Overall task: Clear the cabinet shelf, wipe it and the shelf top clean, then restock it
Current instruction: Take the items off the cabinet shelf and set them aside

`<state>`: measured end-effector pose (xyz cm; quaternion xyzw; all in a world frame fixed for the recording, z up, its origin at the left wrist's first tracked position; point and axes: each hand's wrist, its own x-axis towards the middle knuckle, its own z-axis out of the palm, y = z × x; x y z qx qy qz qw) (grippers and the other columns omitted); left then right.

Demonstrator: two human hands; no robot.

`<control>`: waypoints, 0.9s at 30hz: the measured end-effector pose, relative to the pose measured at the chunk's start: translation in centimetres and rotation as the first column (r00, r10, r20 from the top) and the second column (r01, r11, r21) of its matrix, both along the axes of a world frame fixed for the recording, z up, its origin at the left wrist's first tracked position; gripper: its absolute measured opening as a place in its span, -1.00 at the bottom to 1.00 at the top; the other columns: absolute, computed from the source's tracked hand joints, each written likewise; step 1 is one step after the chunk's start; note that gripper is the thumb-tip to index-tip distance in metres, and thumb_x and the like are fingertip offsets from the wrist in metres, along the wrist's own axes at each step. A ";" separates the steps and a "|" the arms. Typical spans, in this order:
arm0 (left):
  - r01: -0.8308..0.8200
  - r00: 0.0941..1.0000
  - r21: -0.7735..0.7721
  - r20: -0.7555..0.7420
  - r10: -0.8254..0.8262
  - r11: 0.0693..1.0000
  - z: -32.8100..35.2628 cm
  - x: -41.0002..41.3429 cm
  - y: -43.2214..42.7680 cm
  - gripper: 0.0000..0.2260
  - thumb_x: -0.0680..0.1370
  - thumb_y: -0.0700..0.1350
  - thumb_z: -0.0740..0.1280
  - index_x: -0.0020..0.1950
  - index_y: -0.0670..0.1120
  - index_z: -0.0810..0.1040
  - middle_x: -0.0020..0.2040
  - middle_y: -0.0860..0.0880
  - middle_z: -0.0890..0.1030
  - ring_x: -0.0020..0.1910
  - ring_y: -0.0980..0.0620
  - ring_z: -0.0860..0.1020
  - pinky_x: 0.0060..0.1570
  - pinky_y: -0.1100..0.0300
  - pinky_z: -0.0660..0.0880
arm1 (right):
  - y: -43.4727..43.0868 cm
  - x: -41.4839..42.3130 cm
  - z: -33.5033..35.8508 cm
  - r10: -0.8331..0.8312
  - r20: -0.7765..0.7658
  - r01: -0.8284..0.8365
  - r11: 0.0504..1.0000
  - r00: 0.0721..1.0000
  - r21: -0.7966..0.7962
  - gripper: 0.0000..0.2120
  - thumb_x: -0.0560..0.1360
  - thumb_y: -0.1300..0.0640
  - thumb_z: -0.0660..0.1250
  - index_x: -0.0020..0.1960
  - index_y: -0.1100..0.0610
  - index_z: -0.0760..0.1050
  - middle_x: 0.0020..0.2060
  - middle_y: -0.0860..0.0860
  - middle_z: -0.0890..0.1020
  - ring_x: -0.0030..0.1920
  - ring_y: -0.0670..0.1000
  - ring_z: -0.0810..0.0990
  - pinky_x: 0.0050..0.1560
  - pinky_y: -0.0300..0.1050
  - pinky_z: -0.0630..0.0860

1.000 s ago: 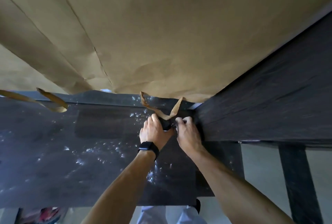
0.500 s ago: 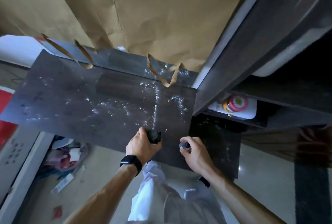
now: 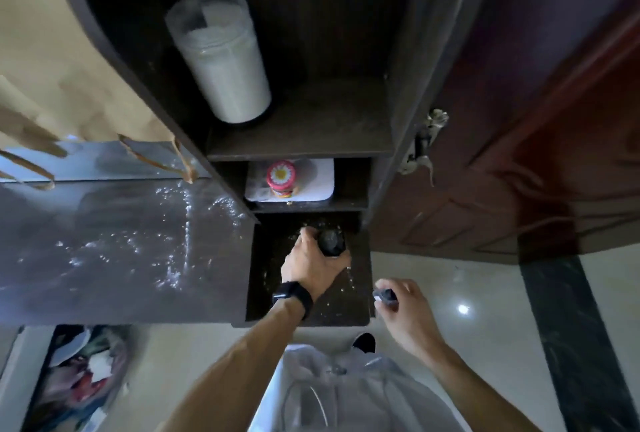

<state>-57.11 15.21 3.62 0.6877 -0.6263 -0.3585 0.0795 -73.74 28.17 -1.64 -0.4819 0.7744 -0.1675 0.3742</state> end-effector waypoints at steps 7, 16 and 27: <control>0.187 0.965 -0.149 0.211 -0.153 0.971 1.2 -7.6 -4.9 -0.39 0.40 0.33 0.36 0.24 -0.05 0.33 0.19 -0.07 0.55 0.11 -0.22 0.58 -0.04 -0.03 0.52 | 4.1 -6.0 -0.1 -0.221 0.018 0.222 0.973 0.975 -0.062 -0.74 0.46 0.14 0.46 0.14 -0.02 0.59 0.02 -0.03 0.51 -0.03 -0.01 0.61 0.09 -0.18 0.51; 0.258 0.901 -0.109 0.385 -0.198 0.960 0.4 -9.5 -6.3 -0.42 0.50 0.31 0.30 0.27 -0.13 0.41 0.21 -0.14 0.55 0.16 -0.24 0.56 0.00 -0.05 0.49 | 3.8 -8.2 0.4 -0.217 0.033 0.219 0.973 0.976 -0.077 -0.73 0.47 0.11 0.44 0.16 -0.06 0.56 0.02 -0.06 0.51 -0.18 -0.17 0.55 -0.07 -0.49 0.36; 0.327 0.923 -0.213 0.281 -0.263 0.921 0.6 -6.6 0.5 -0.63 0.56 0.03 0.25 0.35 0.02 0.31 0.37 -0.02 0.35 0.04 -0.23 0.59 -0.19 0.00 0.51 | 3.3 -6.1 -0.7 -0.134 0.053 0.136 0.990 0.990 -0.041 -0.73 0.48 0.10 0.43 0.16 -0.08 0.56 0.03 -0.08 0.50 -0.13 -0.18 0.55 -0.11 -0.58 0.32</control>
